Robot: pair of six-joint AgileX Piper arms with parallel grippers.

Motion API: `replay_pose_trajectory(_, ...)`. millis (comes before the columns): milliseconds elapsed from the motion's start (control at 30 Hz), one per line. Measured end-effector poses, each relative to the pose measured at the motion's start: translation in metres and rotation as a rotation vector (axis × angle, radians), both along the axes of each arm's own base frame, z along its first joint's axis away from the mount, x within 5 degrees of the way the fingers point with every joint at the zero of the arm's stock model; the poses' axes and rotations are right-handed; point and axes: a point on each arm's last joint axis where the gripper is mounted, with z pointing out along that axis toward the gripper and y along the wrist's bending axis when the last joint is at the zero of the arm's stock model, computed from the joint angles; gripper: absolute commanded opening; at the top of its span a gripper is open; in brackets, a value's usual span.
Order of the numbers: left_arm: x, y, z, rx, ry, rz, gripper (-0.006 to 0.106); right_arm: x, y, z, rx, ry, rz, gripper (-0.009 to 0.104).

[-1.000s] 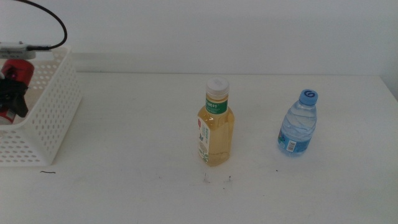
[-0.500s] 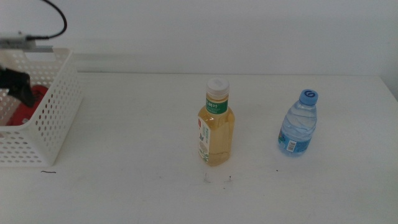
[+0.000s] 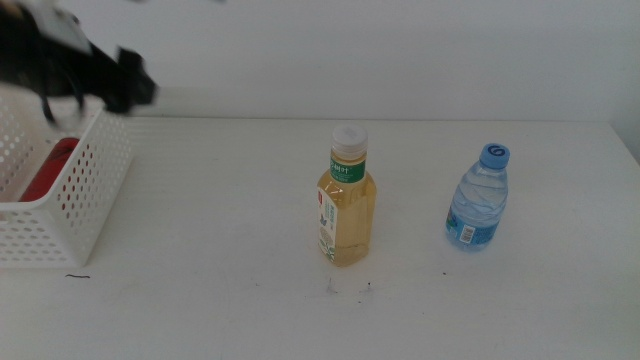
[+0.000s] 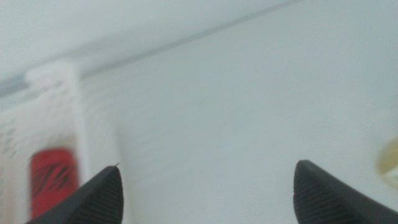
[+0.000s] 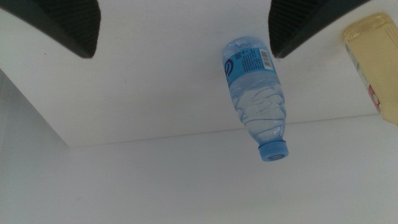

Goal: Use arms to grab the bottles and put them into the dustbin to the left of the table.

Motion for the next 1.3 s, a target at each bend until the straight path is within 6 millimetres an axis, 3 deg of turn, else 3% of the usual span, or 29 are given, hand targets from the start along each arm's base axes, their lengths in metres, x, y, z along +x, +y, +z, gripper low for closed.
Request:
replay_pose_trajectory(133, -0.054, -0.026, -0.024, -0.034, -0.160, -0.080, 0.094, 0.000, 0.000, 0.000, 0.000, 0.000, 0.000, 0.087)
replay_pose_trajectory(267, -0.103, -0.040, -0.065, -0.078, -0.335, -0.155, 0.094, 0.000, 0.000, 0.000, 0.000, 0.000, 0.000, 0.087)
replay_pose_trajectory(400, -0.148, -0.043, -0.119, -0.159, -0.479, -0.210, 0.094, 0.000, 0.000, 0.000, 0.000, 0.000, 0.000, 0.087)
replay_pose_trajectory(533, -0.174, -0.040, -0.150, -0.250, -0.583, -0.255, 0.094, 0.000, 0.000, 0.000, 0.000, 0.000, 0.000, 0.087)
replay_pose_trajectory(667, -0.179, -0.041, -0.166, -0.270, -0.566, -0.285, 0.094, 0.000, 0.000, 0.000, 0.000, 0.000, 0.000, 0.087)
replay_pose_trajectory(1033, -0.170, -0.058, -0.181, -0.307, -0.539, -0.353, 0.094, 0.000, 0.000, 0.000, 0.000, 0.000, 0.000, 0.087)
replay_pose_trajectory(1300, -0.135, -0.088, -0.189, -0.347, -0.500, -0.392, 0.094, 0.000, 0.000, 0.000, 0.000, 0.000, 0.000, 0.087)
